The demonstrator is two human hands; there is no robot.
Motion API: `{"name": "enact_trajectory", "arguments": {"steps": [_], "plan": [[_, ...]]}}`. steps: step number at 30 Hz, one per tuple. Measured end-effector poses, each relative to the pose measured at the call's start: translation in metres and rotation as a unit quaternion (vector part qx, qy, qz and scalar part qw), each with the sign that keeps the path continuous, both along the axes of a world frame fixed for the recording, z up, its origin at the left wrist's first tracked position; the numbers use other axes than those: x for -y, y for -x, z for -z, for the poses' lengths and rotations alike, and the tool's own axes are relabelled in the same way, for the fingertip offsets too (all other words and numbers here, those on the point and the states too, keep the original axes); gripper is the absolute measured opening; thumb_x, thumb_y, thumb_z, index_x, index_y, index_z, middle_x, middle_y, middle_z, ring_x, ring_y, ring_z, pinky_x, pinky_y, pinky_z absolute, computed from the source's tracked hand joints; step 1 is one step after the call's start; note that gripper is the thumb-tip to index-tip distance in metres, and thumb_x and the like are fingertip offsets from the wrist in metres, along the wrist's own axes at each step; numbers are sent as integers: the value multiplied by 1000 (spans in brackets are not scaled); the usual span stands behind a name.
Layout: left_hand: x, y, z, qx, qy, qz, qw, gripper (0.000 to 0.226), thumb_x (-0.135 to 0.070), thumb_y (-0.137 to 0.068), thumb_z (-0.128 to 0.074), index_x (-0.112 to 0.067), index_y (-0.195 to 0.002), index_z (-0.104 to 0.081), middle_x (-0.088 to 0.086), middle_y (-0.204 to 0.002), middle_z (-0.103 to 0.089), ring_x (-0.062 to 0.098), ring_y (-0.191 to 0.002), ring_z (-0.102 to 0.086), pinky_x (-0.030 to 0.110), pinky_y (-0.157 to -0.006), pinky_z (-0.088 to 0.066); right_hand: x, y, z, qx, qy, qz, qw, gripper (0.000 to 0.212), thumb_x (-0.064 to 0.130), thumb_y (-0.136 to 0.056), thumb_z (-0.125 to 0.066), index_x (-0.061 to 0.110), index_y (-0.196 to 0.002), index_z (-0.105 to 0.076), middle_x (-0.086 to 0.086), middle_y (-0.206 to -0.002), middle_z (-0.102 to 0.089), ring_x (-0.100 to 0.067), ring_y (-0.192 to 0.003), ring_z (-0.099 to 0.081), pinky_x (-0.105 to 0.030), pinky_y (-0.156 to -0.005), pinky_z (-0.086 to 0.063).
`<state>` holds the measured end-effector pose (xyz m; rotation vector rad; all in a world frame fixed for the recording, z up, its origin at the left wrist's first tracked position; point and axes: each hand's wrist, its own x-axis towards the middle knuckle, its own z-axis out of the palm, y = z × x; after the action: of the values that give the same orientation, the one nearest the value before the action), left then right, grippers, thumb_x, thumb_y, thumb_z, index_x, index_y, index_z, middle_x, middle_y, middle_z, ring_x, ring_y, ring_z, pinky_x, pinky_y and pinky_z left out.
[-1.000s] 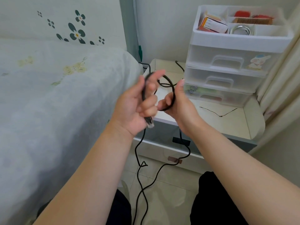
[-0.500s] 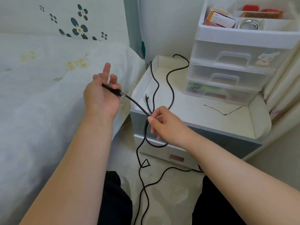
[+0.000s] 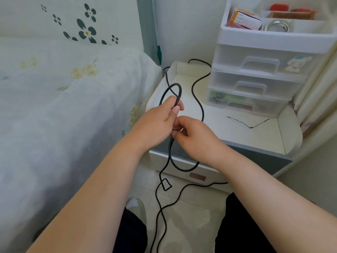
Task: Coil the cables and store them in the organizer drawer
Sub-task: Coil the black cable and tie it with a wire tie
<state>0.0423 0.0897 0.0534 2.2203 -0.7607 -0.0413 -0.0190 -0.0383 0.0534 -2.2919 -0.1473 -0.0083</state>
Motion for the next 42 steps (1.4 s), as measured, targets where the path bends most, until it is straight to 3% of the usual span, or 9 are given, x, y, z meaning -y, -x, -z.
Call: {"name": "enact_trajectory", "arguments": {"steps": [5, 8, 11, 16, 21, 28, 34, 36, 42], "plan": [[2, -1, -9, 12, -12, -34, 999, 33, -39, -102, -26, -27, -81, -48, -4, -68, -58, 20, -69, -59, 47, -71, -51, 7, -1, -4, 85, -44, 33, 995, 15, 22, -92, -54, 23, -92, -39, 5, -69, -59, -17, -66, -55, -38, -65, -45], [5, -3, -12, -147, 87, -25, 985, 48, -47, -102, -26, -17, -72, -50, -12, -49, -45, 11, -46, -41, 29, -49, -40, 12, -5, -8, 106, -36, 40, 993, 17, 33, -91, -56, 24, -91, -41, 5, -60, -54, -11, -53, -44, -31, -57, -39], [4, -2, -17, -317, 209, 8, 925, 43, -43, -102, -35, -16, -70, -48, -6, -48, -35, 9, -40, -23, 19, -40, -19, 26, -11, -12, 90, -45, 31, 994, 17, 39, -91, -56, 24, -93, -48, 11, -49, -46, -5, -47, -40, -18, -50, -33], [3, 2, -15, -494, 295, 78, 814, 38, -37, -100, -39, -11, -77, -55, -3, -58, -37, 3, -38, -26, 14, -32, -15, 31, -11, -12, 152, -71, 26, 985, 27, 23, -98, -47, 20, -124, -44, 10, -69, -47, -3, -59, -45, -14, -59, -38], [-3, 3, -17, -592, 305, 179, 724, 40, -42, -96, -36, -16, -74, -57, -7, -54, -35, -1, -34, -23, 12, -31, -15, 39, -17, -8, 151, -94, 66, 982, 14, 37, -91, -56, 26, -99, -57, 9, -56, -38, -5, -52, -36, -19, -52, -31], [-4, 6, -21, -579, 394, 227, 677, 43, -42, -97, -30, -16, -83, -62, -9, -49, -18, 3, -34, -14, 12, -30, -15, 36, -27, 4, 92, -221, 41, 970, 16, 36, -98, -42, 28, -90, -53, -13, -69, -45, -17, -55, -41, -30, -54, -37], [-7, 2, -22, -509, 523, 136, 670, 45, -35, -102, -27, -12, -111, -64, -9, -45, -34, 4, -33, -14, 10, -29, -18, 20, -35, 47, -43, -287, 199, 936, 31, 41, -99, -36, 14, -105, -49, 0, -71, -46, -10, -53, -48, -41, -73, -54], [-4, 3, -21, -493, 554, 116, 660, 44, -37, -103, -26, -13, -121, -58, -9, -47, -34, 4, -30, -22, 10, -30, -20, 7, -31, 61, -96, -336, 247, 904, 28, 40, -100, -34, 14, -105, -45, -2, -73, -46, -11, -55, -51, -36, -67, -55], [9, 0, -21, -439, 628, 54, 640, 42, -39, -103, -26, -17, -122, -56, -7, -51, -33, 4, -36, -27, 12, -36, -25, -37, -3, 81, -64, -405, 213, 887, 17, 23, -97, -50, 14, -109, -42, 3, -75, -69, -15, -86, -67, -31, -92, -48]]}}
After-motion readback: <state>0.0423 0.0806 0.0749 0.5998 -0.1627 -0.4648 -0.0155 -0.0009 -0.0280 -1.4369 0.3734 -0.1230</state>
